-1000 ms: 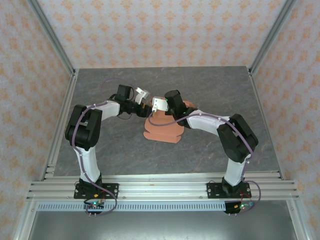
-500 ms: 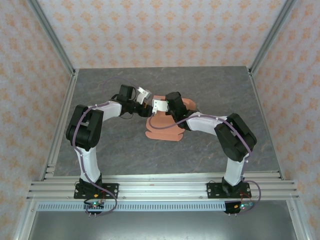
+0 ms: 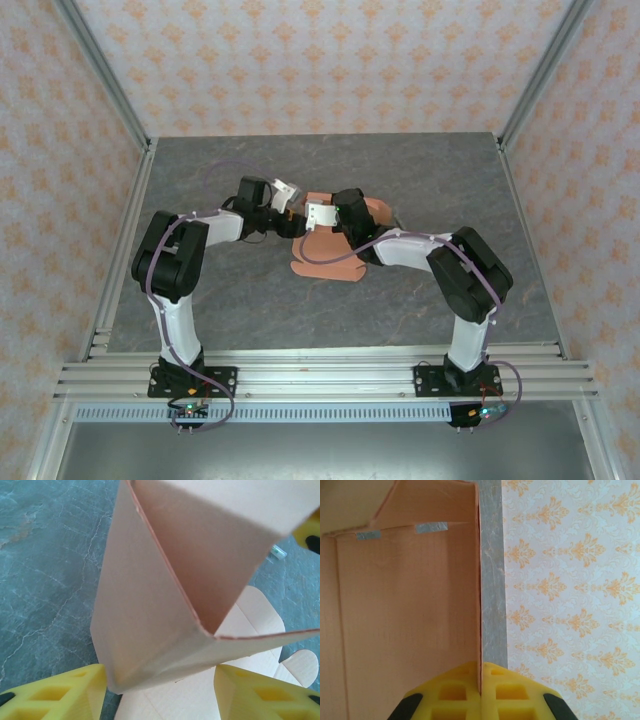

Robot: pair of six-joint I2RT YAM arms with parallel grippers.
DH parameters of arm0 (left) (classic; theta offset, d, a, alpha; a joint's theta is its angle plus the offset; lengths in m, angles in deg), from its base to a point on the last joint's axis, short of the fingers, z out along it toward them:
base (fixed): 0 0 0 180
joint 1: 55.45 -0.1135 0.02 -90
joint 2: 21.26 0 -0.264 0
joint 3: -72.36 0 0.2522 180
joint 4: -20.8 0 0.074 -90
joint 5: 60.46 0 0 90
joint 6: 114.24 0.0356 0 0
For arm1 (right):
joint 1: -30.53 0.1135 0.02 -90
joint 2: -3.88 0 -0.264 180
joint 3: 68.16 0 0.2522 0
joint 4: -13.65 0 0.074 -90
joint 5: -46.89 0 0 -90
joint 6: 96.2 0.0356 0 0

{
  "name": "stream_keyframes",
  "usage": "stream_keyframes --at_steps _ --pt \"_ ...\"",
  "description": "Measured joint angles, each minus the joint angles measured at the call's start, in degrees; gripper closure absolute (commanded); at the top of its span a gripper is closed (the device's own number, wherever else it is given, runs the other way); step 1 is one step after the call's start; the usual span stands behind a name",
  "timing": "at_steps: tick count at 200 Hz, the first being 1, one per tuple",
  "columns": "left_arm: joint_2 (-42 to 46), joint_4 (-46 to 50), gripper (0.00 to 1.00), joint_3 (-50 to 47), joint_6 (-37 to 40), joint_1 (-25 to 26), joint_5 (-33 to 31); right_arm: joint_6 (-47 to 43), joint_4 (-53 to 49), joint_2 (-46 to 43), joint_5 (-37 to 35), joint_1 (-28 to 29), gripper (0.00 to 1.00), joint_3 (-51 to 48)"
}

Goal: Fold the paper box

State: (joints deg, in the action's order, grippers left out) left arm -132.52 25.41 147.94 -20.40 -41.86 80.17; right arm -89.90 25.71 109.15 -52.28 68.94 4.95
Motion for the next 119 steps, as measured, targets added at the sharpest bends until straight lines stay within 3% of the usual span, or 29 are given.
stream_keyframes --at_steps 87,119 --pt "0.87 -2.95 0.29 -1.05 -1.29 0.63 -0.13 0.04 0.17 0.0 -0.26 0.0 1.0 -0.07" --pt "1.31 -5.16 0.21 -3.13 -2.86 0.52 -0.17 0.07 0.17 0.0 -0.33 0.02 1.0 -0.07"
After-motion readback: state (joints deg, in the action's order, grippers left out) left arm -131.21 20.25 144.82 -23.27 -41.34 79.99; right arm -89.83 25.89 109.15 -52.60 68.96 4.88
